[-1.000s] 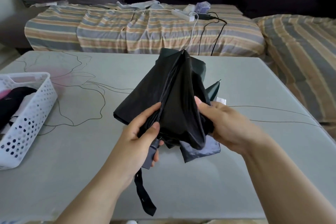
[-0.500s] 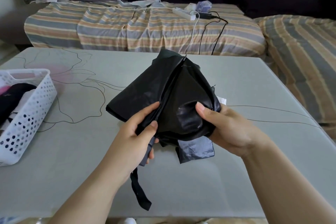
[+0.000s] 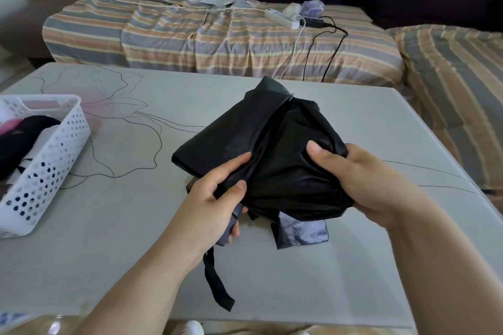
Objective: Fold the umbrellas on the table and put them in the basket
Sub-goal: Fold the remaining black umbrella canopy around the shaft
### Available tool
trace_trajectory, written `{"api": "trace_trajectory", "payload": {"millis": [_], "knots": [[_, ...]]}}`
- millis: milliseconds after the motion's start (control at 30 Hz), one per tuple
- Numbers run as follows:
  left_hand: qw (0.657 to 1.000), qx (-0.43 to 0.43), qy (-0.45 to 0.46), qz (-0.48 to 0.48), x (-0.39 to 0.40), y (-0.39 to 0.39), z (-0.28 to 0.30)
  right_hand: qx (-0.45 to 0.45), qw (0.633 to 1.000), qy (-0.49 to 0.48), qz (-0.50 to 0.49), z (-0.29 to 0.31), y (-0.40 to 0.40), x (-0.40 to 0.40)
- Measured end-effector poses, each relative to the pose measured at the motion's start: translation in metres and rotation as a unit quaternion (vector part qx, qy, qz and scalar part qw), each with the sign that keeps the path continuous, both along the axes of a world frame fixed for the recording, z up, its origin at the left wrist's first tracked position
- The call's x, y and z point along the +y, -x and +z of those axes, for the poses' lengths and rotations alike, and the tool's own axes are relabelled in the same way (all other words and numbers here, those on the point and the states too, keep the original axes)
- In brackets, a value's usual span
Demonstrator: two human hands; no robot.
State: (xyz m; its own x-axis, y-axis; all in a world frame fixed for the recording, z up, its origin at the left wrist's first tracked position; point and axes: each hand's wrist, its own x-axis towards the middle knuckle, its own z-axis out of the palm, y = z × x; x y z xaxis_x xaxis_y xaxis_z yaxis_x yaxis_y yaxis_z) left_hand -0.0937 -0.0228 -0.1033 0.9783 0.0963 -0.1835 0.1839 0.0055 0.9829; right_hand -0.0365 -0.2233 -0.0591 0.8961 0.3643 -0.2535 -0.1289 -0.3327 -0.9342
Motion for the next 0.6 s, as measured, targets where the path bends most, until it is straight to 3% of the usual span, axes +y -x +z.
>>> {"api": "trace_trajectory", "payload": {"millis": [133,267,367,533,600], "knots": [[1.000,-0.008,0.001,0.011,-0.003,-0.001,0.000,-0.029,0.991,0.017,0.132,-0.002,0.005,-0.001],[0.999,-0.015,-0.005,0.042,0.003,-0.001,-0.002,0.031,0.982,-0.144,0.120,-0.009,0.000,-0.016],[0.998,-0.028,-0.040,0.037,0.002,0.001,-0.003,0.067,0.971,-0.199,0.118,-0.012,-0.002,-0.020],[0.996,-0.039,-0.054,0.053,0.003,-0.001,-0.003,0.027,0.975,-0.077,0.205,-0.009,-0.002,-0.029],[0.996,-0.039,-0.050,0.064,0.007,-0.004,-0.002,0.027,0.978,-0.099,0.181,-0.012,-0.004,-0.036]]}}
